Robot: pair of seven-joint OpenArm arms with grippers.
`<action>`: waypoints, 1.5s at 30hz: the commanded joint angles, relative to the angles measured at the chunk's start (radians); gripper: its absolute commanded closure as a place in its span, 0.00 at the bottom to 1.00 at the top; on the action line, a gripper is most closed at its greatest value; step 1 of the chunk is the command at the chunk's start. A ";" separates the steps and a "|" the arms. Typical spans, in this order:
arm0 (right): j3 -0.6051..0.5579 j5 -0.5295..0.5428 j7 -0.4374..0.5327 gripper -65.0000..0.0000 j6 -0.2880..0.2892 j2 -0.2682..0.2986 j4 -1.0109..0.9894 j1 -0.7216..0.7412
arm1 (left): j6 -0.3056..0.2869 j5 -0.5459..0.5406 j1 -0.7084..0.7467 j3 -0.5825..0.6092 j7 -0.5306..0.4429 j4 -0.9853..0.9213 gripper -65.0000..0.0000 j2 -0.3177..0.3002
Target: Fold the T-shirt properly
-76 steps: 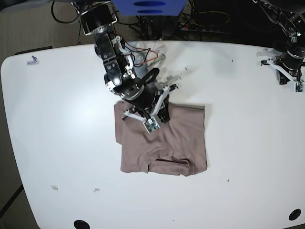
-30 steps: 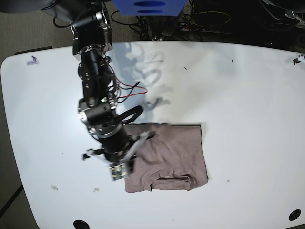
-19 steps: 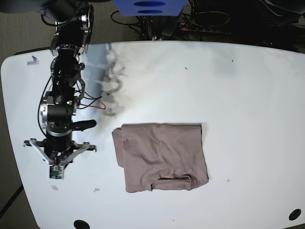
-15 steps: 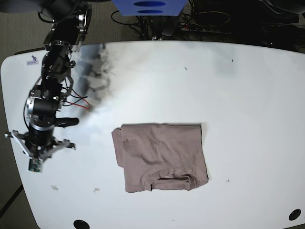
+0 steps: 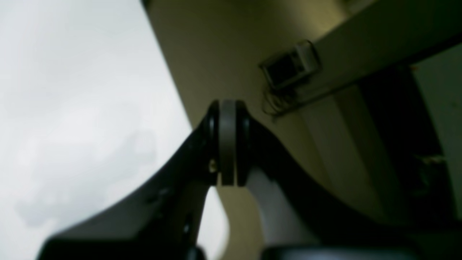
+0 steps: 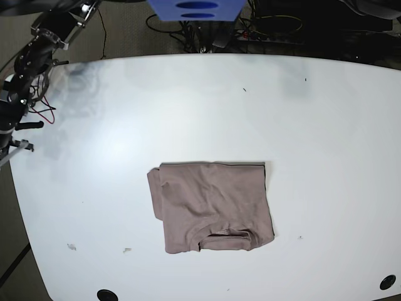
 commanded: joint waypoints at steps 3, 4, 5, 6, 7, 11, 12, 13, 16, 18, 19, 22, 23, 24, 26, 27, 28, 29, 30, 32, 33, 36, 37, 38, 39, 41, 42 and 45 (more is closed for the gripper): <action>0.088 -0.043 0.028 1.00 -0.001 0.057 -0.005 -0.058 | 0.007 -0.005 0.042 -0.009 -0.022 -0.080 1.00 -0.012; 0.098 -0.047 0.028 1.00 -0.001 0.057 -0.013 -0.075 | 0.007 -0.005 0.045 -0.009 -0.022 -0.092 1.00 -0.012; 0.112 -0.052 0.028 1.00 -0.001 0.057 -0.021 -0.090 | 0.007 -0.005 0.050 -0.009 -0.022 -0.109 1.00 -0.010; 0.126 -0.056 0.029 1.00 -0.001 0.058 -0.030 -0.109 | 0.007 -0.002 0.058 -0.003 -0.022 -0.131 1.00 -0.010; 0.134 -0.061 0.032 1.00 -0.001 0.058 -0.036 -0.121 | 0.007 0.004 0.064 0.010 -0.022 -0.147 1.00 -0.010; 0.161 -0.087 0.065 1.00 0.000 0.057 -0.064 -0.191 | 0.007 0.061 0.073 0.069 -0.031 -0.241 1.00 -0.012; 0.164 -0.095 0.077 1.00 0.000 0.057 -0.070 -0.214 | 0.007 0.081 0.073 0.081 -0.045 -0.269 1.00 -0.012; 0.166 -0.101 0.085 1.00 0.000 0.055 -0.071 -0.230 | 0.007 0.094 0.073 0.089 -0.056 -0.290 1.00 -0.012; 0.167 -0.125 0.118 1.00 0.000 0.052 -0.081 -0.282 | 0.007 0.153 0.073 0.121 -0.114 -0.381 1.00 -0.010; 0.167 -0.130 0.137 1.00 0.000 0.026 -0.096 -0.314 | 0.007 0.180 0.073 0.139 -0.160 -0.442 1.00 -0.010; 0.169 -0.133 0.154 1.00 0.000 -0.003 -0.114 -0.340 | 0.004 0.199 0.073 0.155 -0.197 -0.493 1.00 -0.010; 0.169 -0.133 0.201 1.00 0.000 -0.026 -0.153 -0.377 | -0.027 0.236 0.073 0.182 -0.269 -0.592 1.00 -0.010; 0.169 -0.133 0.215 1.00 0.000 -0.028 -0.168 -0.383 | -0.038 0.248 0.073 0.190 -0.287 -0.622 1.00 -0.010; 0.169 -0.133 0.237 1.00 0.000 -0.032 -0.191 -0.394 | -0.053 0.271 0.073 0.195 -0.315 -0.657 1.00 -0.010; 0.174 -0.133 0.273 1.00 0.000 -0.049 -0.249 -0.412 | -0.071 0.314 0.071 0.198 -0.360 -0.721 1.00 -0.010; 0.180 -0.133 0.290 1.00 0.000 -0.054 -0.279 -0.420 | -0.071 0.332 0.070 0.198 -0.381 -0.747 1.00 -0.010; 0.195 -0.133 0.315 1.00 0.000 -0.057 -0.312 -0.425 | -0.071 0.352 0.070 0.198 -0.407 -0.781 1.00 -0.010; 0.209 -0.133 0.336 1.00 0.000 -0.058 -0.334 -0.428 | -0.071 0.366 0.068 0.198 -0.427 -0.804 1.00 -0.010; 0.233 -0.133 0.369 1.00 0.000 -0.058 -0.369 -0.428 | -0.071 0.381 0.068 0.198 -0.458 -0.836 1.00 -0.010; 0.275 -0.135 0.434 1.00 0.000 -0.060 -0.438 -0.428 | -0.071 0.400 0.068 0.198 -0.513 -0.895 1.00 -0.009; 0.289 -0.135 0.458 1.00 0.000 -0.060 -0.466 -0.428 | -0.071 0.407 0.068 0.198 -0.533 -0.915 1.00 -0.009; 0.319 -0.135 0.514 1.00 0.000 -0.060 -0.559 -0.425 | -0.071 0.429 0.068 0.199 -0.588 -0.968 1.00 -0.009; 0.324 -0.135 0.534 1.00 0.000 -0.060 -0.599 -0.425 | -0.071 0.440 0.068 0.198 -0.607 -0.984 1.00 -0.009; 0.329 -0.135 0.551 1.00 0.000 -0.060 -0.633 -0.425 | -0.071 0.449 0.068 0.198 -0.622 -0.994 1.00 -0.009; 0.330 -0.135 0.560 1.00 0.000 -0.058 -0.656 -0.425 | -0.071 0.455 0.068 0.198 -0.631 -0.999 1.00 -0.009; 0.338 -0.133 0.582 1.00 0.000 -0.057 -0.705 -0.425 | -0.071 0.467 0.068 0.199 -0.646 -1.008 1.00 -0.009; 0.348 -0.133 0.600 1.00 0.000 -0.055 -0.740 -0.425 | -0.071 0.476 0.068 0.199 -0.654 -1.010 1.00 -0.009; 0.376 -0.133 0.646 1.00 0.000 -0.055 -0.803 -0.425 | -0.071 0.492 0.068 0.199 -0.660 -1.014 1.00 -0.009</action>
